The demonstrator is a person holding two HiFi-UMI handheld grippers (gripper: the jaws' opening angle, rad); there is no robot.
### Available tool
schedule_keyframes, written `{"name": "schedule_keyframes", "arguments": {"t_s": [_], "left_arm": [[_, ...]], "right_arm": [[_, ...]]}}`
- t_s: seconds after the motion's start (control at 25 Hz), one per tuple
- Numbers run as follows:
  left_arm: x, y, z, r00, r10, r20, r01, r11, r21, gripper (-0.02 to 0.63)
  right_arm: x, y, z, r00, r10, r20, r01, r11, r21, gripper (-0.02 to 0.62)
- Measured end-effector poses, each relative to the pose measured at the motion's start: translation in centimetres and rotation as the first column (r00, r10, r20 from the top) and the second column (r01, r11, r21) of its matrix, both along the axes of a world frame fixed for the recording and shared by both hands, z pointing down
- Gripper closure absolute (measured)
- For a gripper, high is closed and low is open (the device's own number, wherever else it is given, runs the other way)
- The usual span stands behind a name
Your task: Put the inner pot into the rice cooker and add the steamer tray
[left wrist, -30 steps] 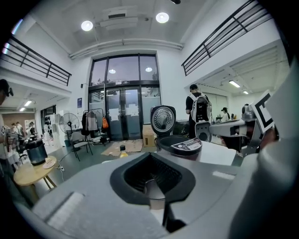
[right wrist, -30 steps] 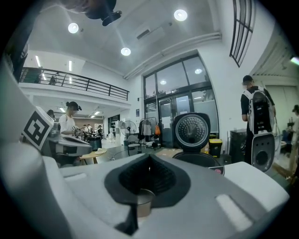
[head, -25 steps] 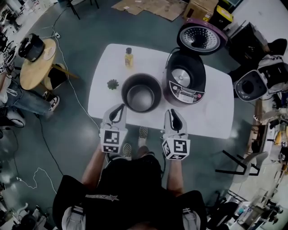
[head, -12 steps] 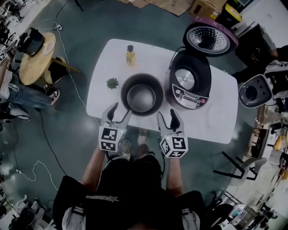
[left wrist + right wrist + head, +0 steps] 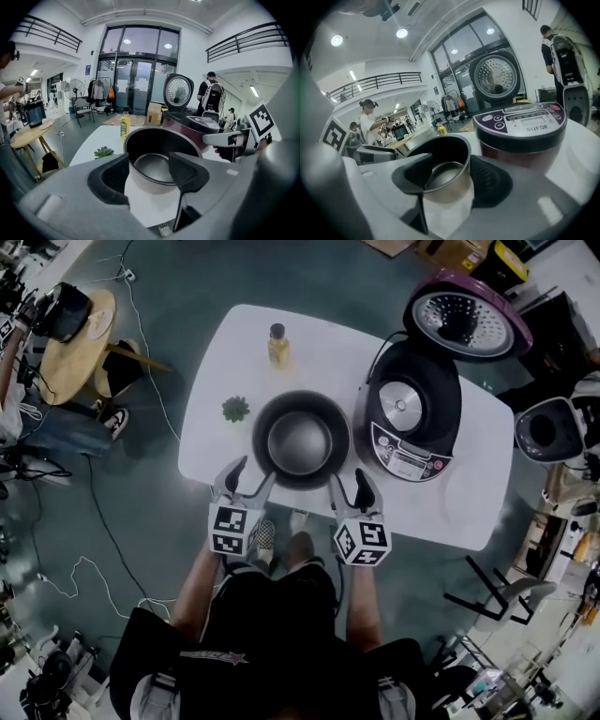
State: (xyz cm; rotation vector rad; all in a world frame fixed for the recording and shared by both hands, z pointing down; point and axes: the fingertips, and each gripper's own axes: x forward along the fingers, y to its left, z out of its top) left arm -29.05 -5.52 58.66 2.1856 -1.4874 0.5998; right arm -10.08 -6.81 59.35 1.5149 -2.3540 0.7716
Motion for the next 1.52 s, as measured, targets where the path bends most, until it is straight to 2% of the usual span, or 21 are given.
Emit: {"name": "schedule_keyframes", "arguments": {"t_s": [0.64, 0.96, 1.0, 1.16, 1.52], "left_arm": [[-0.8, -1.7, 5.2, 0.996, -0.093, -0.004, 0.092, 0.988, -0.121, 0.344], [-0.5, -2.2, 5.5, 0.994, -0.107, -0.019, 0.104, 0.988, -0.117, 0.366], [-0.5, -2.2, 5.5, 0.994, -0.106, -0.018, 0.103, 0.988, -0.114, 0.38], [-0.5, -2.3, 5.5, 0.994, -0.108, -0.011, 0.106, 0.989, -0.103, 0.383], [-0.9, -2.2, 5.4, 0.995, -0.103, 0.01, 0.104, 0.989, -0.103, 0.394]], "right_arm": [[-0.6, -2.5, 4.9, 0.999, -0.049, 0.017, 0.05, 0.993, -0.109, 0.35], [-1.1, -3.0, 5.5, 0.997, -0.075, 0.002, 0.075, 0.99, -0.116, 0.351], [-1.1, -3.1, 5.5, 0.997, -0.078, -0.01, 0.076, 0.99, -0.115, 0.383], [-1.3, -3.1, 5.6, 0.996, -0.079, -0.03, 0.075, 0.99, -0.117, 0.423], [-1.5, -3.0, 5.3, 0.996, -0.066, -0.055, 0.059, 0.99, -0.125, 0.436]]}}
